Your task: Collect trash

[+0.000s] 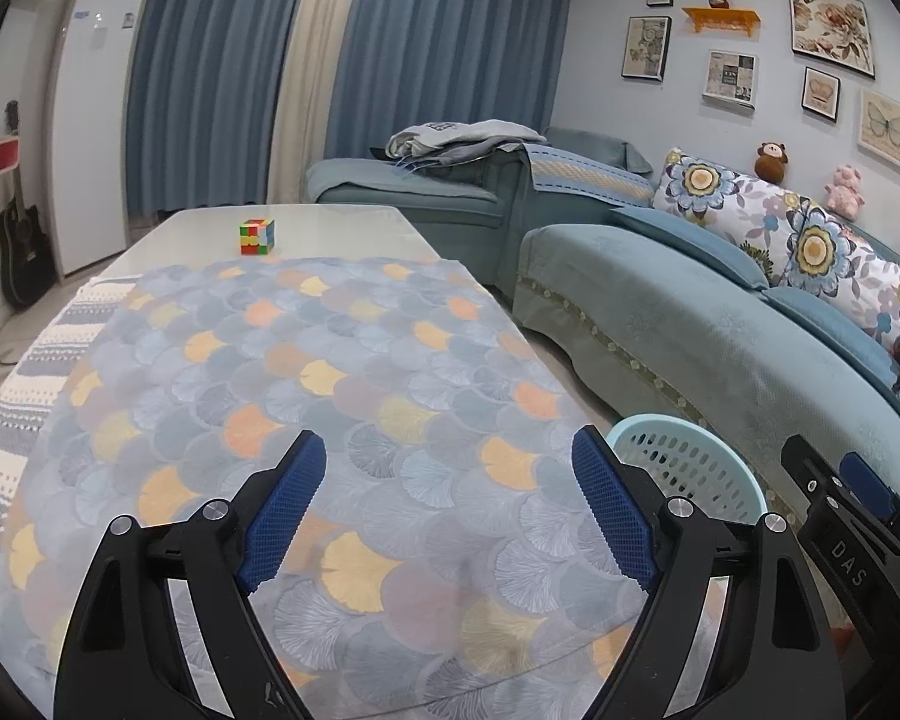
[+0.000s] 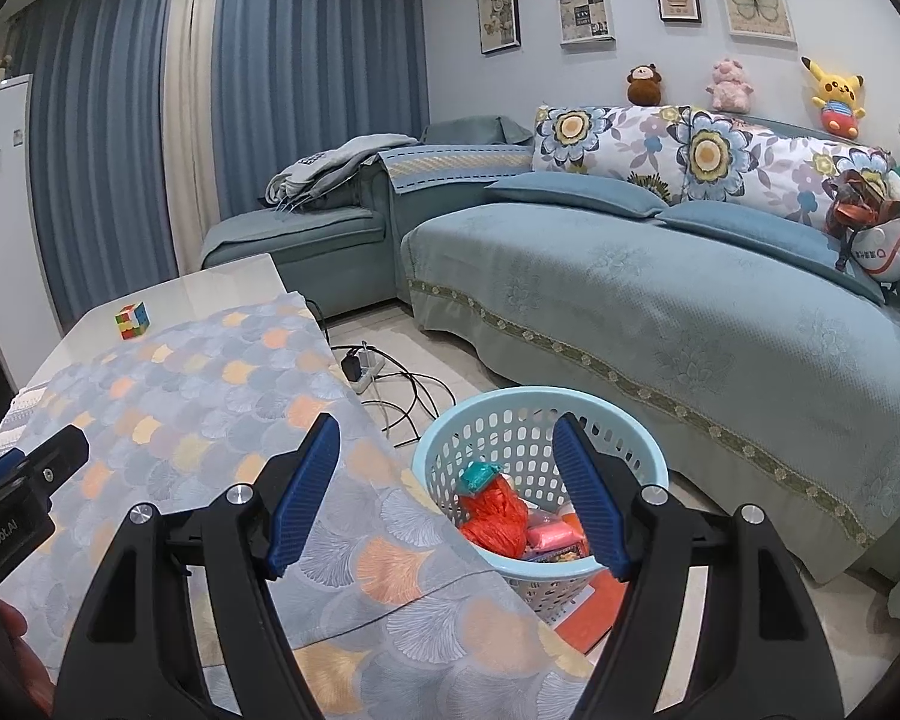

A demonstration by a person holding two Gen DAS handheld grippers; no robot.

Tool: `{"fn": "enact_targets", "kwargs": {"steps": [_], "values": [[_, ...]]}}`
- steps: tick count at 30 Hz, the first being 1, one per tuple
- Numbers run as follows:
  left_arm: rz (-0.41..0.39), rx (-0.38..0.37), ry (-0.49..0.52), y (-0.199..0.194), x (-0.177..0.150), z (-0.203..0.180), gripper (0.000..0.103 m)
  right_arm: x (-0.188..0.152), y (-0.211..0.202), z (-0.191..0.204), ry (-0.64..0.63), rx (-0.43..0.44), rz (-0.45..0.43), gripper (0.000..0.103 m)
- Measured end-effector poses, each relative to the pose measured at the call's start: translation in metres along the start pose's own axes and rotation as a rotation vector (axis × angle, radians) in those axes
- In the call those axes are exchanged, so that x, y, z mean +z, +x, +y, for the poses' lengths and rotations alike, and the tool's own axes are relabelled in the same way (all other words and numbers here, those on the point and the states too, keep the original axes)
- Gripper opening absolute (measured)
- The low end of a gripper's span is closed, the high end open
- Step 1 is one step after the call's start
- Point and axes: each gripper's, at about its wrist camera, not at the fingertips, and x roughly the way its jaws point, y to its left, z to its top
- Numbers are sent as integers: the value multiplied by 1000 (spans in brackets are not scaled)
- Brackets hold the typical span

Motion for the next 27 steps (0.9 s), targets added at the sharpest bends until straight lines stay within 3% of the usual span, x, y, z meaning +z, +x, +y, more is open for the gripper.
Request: {"fn": "enact_targets", "kwargs": {"steps": [27], "values": [[0, 74, -17, -1, 0, 4, 86, -3, 5, -2, -5, 7, 11, 70]]}}
